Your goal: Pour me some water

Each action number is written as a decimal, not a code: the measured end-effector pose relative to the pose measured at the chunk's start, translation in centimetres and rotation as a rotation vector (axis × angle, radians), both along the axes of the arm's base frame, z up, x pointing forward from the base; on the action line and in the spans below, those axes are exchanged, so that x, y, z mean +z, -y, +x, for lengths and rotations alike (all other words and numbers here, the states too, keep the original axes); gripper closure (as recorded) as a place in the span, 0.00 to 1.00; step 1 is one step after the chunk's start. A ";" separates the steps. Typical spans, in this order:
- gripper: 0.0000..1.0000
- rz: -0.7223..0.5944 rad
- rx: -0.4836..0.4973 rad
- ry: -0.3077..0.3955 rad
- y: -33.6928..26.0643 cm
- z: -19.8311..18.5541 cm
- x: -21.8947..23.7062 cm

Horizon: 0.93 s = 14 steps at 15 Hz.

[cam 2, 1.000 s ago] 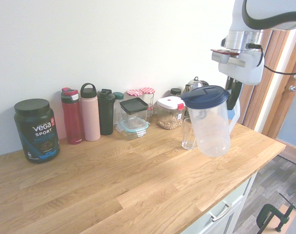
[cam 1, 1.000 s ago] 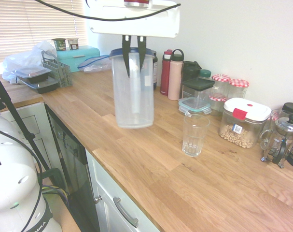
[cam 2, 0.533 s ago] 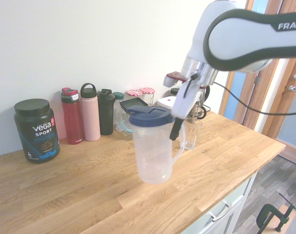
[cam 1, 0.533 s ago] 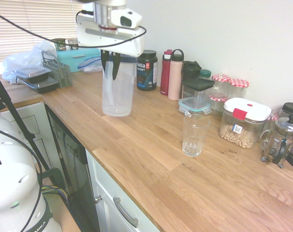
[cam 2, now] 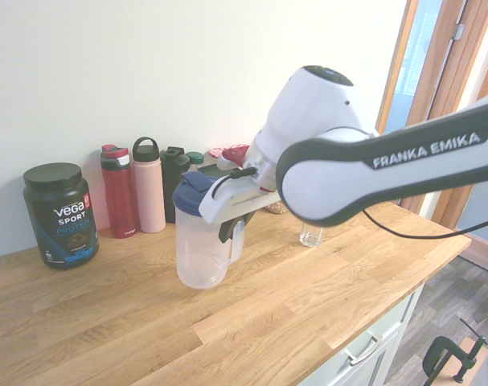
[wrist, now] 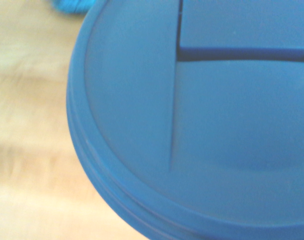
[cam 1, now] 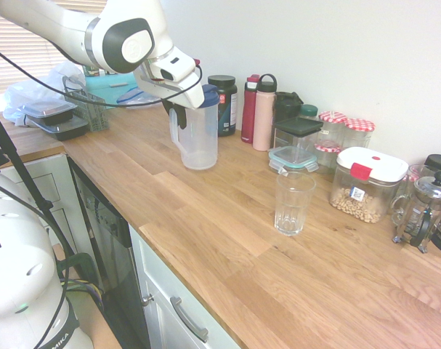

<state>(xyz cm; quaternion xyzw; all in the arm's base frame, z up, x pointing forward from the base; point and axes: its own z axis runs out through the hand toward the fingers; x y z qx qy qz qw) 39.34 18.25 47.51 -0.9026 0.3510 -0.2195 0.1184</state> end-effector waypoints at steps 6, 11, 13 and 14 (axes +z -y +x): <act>1.00 -0.058 -0.064 0.005 -2.0 0.1 -1.6; 1.00 0.000 -0.074 -0.024 -2.8 1.1 -1.8; 0.00 0.024 -0.081 -0.056 -2.8 1.6 -2.6; 0.00 0.036 -0.082 -0.061 -2.8 1.8 -2.6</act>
